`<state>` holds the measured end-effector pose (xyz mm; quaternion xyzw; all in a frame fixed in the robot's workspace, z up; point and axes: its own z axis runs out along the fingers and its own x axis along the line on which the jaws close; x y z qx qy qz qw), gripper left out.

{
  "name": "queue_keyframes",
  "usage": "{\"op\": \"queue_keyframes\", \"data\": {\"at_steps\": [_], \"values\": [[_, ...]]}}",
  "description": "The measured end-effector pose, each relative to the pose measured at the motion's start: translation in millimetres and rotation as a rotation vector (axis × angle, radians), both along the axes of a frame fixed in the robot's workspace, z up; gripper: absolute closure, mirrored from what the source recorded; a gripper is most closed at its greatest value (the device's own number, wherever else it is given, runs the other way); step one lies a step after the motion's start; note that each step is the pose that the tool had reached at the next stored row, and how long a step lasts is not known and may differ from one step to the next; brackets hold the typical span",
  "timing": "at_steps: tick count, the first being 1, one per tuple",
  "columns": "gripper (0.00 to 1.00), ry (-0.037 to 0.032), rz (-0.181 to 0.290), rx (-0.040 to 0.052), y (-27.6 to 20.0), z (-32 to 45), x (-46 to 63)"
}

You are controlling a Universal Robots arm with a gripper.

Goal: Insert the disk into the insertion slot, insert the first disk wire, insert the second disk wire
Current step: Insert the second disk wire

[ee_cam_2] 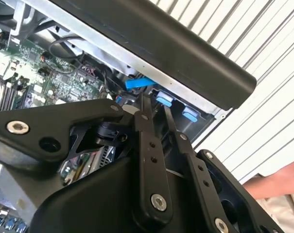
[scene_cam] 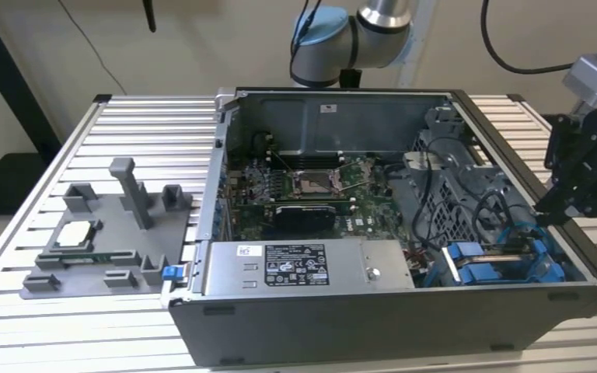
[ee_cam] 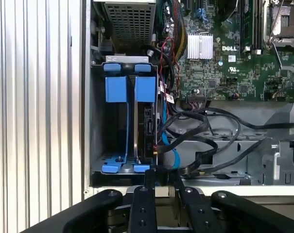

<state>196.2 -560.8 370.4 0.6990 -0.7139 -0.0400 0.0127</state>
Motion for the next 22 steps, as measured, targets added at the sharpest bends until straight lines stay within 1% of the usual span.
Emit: {"op": "queue_keyframes", "data": {"at_steps": [2,3,5,6,13,14,22], "values": [[0.00,0.0105,0.000,0.0000,0.0,-1.6,0.2],[0.00,0.0142,0.000,-0.0001,0.0,-2.4,0.3],[0.00,0.0191,0.000,-0.0004,0.0,-3.8,0.3],[0.00,0.0202,0.000,-0.0004,0.0,-4.4,0.3],[0.00,0.0205,0.000,-0.0003,0.0,-5.5,0.4],[1.00,0.0205,0.000,-0.0003,0.0,-5.5,0.5],[1.00,0.0205,0.000,-0.0003,0.0,-5.5,0.4]]}}
